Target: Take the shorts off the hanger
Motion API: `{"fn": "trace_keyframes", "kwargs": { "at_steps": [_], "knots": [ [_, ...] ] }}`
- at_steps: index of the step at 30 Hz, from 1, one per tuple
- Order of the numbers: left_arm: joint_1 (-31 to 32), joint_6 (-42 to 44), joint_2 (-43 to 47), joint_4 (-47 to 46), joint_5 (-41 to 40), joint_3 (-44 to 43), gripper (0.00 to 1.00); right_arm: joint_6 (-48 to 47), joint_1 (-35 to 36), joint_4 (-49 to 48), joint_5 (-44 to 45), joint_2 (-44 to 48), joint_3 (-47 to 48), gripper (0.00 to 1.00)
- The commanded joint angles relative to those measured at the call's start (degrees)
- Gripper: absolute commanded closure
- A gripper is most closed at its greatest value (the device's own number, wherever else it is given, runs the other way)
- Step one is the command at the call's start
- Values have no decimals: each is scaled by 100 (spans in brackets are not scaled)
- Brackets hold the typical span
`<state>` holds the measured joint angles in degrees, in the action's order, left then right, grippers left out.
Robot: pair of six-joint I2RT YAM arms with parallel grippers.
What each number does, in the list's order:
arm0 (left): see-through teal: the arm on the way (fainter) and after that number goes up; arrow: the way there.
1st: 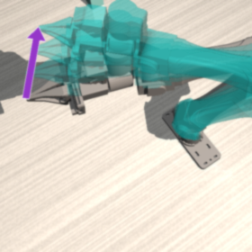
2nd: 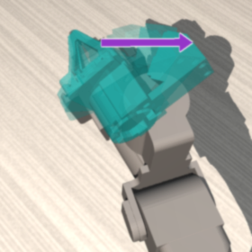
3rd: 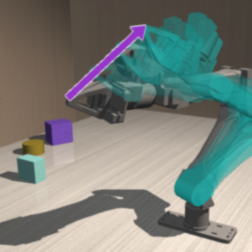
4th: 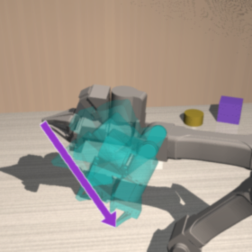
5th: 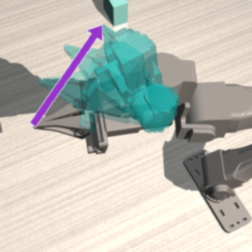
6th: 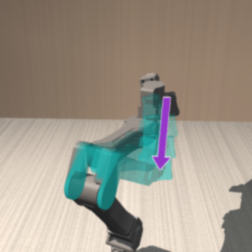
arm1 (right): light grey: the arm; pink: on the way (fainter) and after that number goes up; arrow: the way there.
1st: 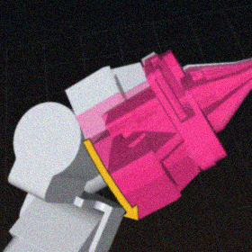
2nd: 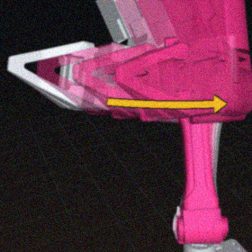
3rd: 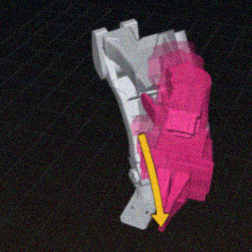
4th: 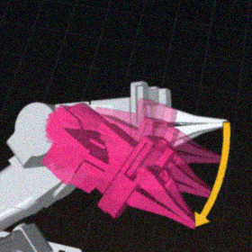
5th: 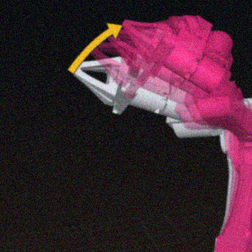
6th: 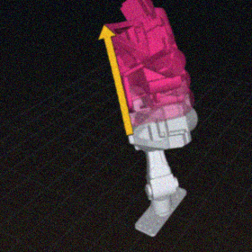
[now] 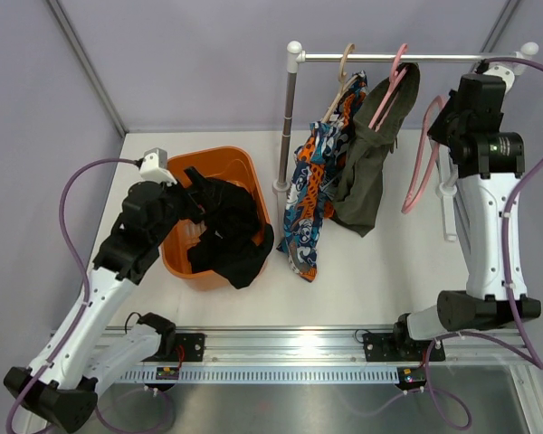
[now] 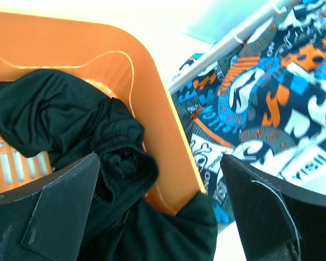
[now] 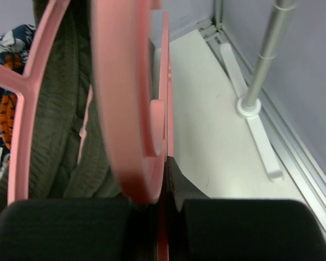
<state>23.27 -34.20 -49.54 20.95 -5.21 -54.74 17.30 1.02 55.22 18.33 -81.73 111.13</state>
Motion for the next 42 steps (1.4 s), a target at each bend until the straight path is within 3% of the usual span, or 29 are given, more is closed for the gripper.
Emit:
{"fn": "trace_keyframes", "kwargs": {
  "at_steps": [1, 8, 26, 29, 36, 42],
  "knots": [
    [11, 466, 400, 207, 310, -37, 1, 142, -232, -223, -611, -421, 680, 100],
    [3, 888, 902, 594, 100, 192, 1, 160, -242, -21, -559, -1265, 1964, 100],
    [11, 1398, 1192, 1060, -50, 350, 1, 212, -708, -372, -848, -2522, 2747, 100],
    [11, 1407, 1183, 1069, -76, 429, 1, 239, -708, -433, -927, -2576, 2529, 100],
    [11, 1389, 1201, 1087, -76, 499, 1, 335, -726, -1196, -875, -2102, 1010, 100],
    [2, 1328, 1236, 1078, -6, 385, 1, 318, -726, -1426, -769, -1592, 428, 100]
  ]
}}
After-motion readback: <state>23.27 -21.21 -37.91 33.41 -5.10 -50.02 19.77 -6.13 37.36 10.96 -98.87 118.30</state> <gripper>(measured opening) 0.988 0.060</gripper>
